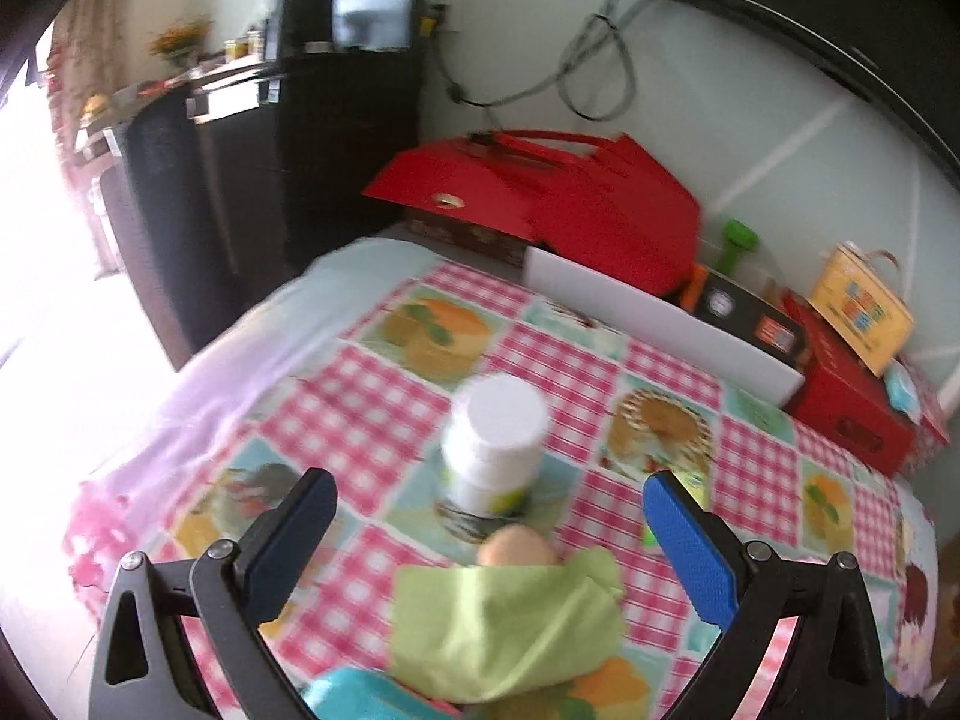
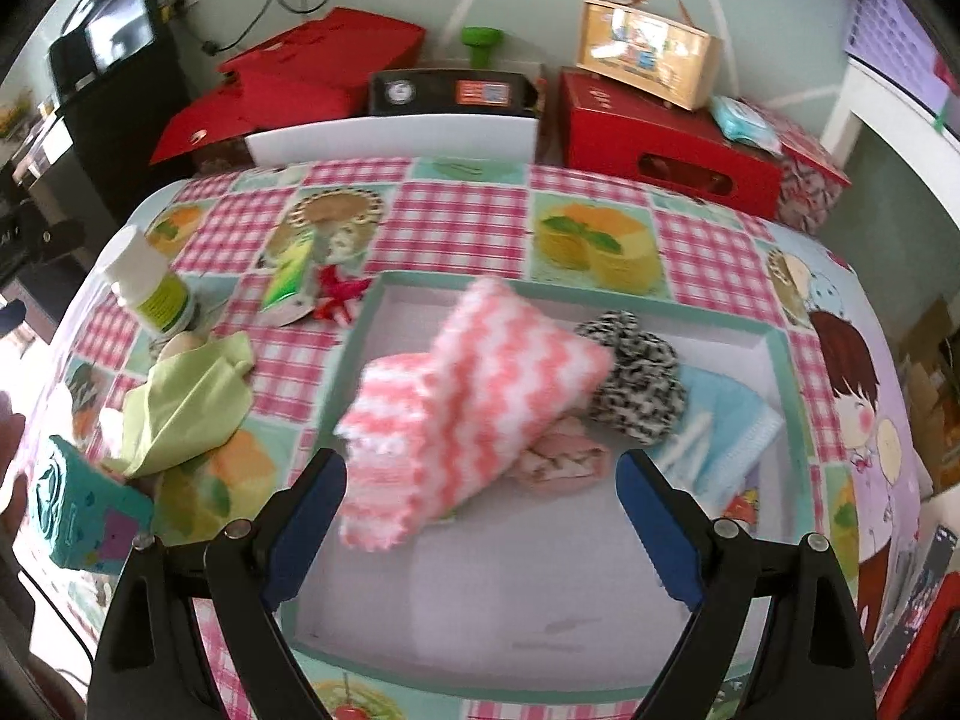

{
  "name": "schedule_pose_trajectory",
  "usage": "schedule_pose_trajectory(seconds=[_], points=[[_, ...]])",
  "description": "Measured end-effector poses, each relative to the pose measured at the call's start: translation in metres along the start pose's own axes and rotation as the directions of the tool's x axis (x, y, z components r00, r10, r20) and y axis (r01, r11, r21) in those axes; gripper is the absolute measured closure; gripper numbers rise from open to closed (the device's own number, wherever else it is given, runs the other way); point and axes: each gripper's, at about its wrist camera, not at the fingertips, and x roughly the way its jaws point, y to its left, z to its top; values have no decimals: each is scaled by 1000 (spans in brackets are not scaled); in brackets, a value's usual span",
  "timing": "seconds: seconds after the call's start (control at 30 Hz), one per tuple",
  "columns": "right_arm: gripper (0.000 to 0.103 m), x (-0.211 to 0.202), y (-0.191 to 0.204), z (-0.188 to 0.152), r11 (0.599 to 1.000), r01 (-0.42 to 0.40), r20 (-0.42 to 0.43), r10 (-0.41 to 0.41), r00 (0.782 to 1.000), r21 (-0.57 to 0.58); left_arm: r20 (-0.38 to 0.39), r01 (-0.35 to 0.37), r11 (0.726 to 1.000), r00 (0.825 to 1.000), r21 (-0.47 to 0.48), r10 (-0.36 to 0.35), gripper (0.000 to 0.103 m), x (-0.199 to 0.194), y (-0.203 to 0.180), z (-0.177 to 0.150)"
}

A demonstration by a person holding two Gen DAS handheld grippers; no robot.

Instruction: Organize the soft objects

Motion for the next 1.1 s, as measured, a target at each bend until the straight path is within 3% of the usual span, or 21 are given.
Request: schedule_pose_trajectory(seconds=[0.33, 0.43, 0.7, 0.9, 1.1], points=[[11, 6, 32, 4, 996, -78, 6, 78, 997, -40, -27, -146, 981, 989, -129, 144, 0, 10, 70, 8], [11, 8, 41, 9, 993, -111, 7, 111, 994, -32, -47, -157, 978, 987, -135, 152, 0, 15, 79, 7], [11, 14, 60, 23, 991, -128, 42, 130, 991, -48, -138, -45, 995, 990, -84, 33, 0, 35, 69, 1], [11, 23, 63, 29, 988, -145, 40, 147, 988, -55, -238, 29, 998, 971, 57, -14, 0, 49, 32, -10], [11, 28, 65, 41, 986, -152, 46, 155, 987, -62, -323, 73, 991, 946, 114, -32, 0, 63, 13, -20]])
